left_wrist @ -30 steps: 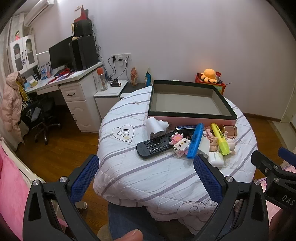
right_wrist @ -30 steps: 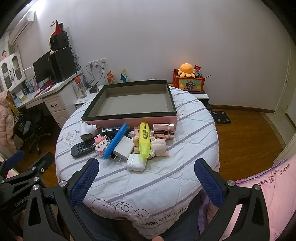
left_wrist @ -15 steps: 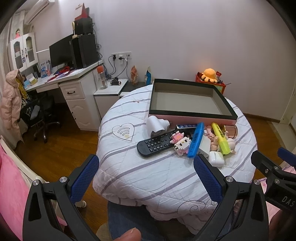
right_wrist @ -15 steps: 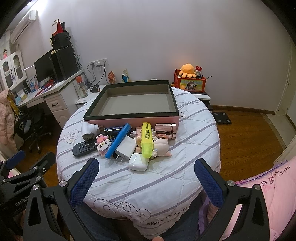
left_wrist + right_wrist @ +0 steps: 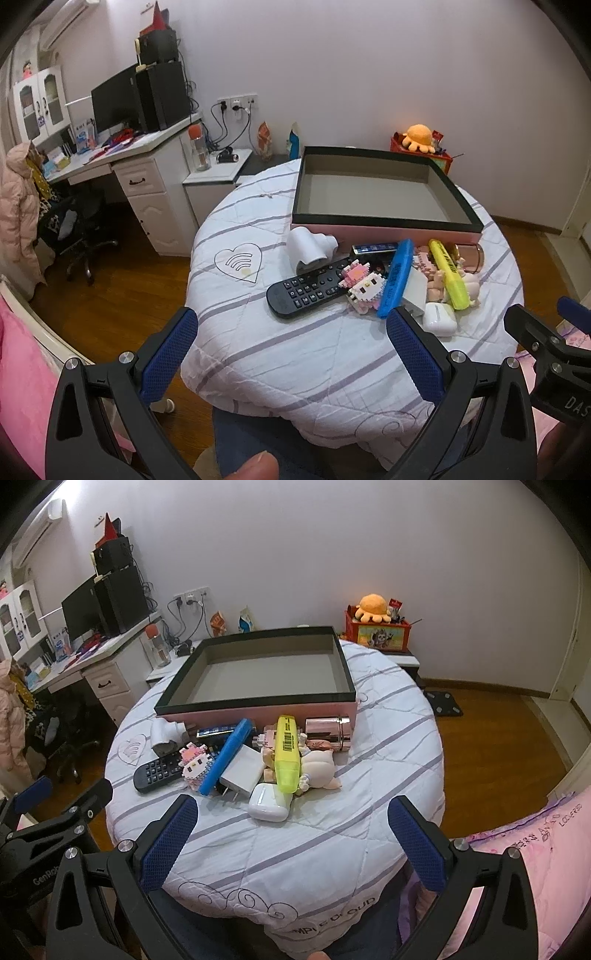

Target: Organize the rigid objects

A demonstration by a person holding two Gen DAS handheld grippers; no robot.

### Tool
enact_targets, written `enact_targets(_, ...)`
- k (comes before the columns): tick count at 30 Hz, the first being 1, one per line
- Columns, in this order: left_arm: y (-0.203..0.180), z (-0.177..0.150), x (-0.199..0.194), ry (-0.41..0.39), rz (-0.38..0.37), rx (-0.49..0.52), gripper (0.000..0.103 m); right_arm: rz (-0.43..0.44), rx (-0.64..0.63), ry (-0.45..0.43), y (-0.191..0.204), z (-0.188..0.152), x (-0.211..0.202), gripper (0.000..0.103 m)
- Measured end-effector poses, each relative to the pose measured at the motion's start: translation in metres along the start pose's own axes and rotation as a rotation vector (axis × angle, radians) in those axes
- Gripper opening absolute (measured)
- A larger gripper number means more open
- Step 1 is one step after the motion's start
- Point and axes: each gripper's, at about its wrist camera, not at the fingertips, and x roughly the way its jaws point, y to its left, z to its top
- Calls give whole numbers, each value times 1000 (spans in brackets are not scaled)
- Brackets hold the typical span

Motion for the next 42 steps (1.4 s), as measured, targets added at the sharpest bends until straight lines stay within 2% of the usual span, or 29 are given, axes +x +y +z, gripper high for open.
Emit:
enact_targets(8,-5,9,17,37,17,-7,103,47,-1,48,-7,10,23,103)
enact_targets(14,-10,7,27,55,61,0,103,94,-11,98,-19,13,44,103)
enact_targets(18,-11,3,35,77,53,-4,103,113,-16,129,-25,17,54,103)
enact_targets(23,-6,5,48,100,20,-22,103,90,-31,122,-27,22,59,103)
enact_targets(34,0,11,88,110,-36,74,103,6,30,169,-32,7,79,103)
enact_targets(42,19,9,85,75,-38,20,103,13,-34,137,-11,19,77,103)
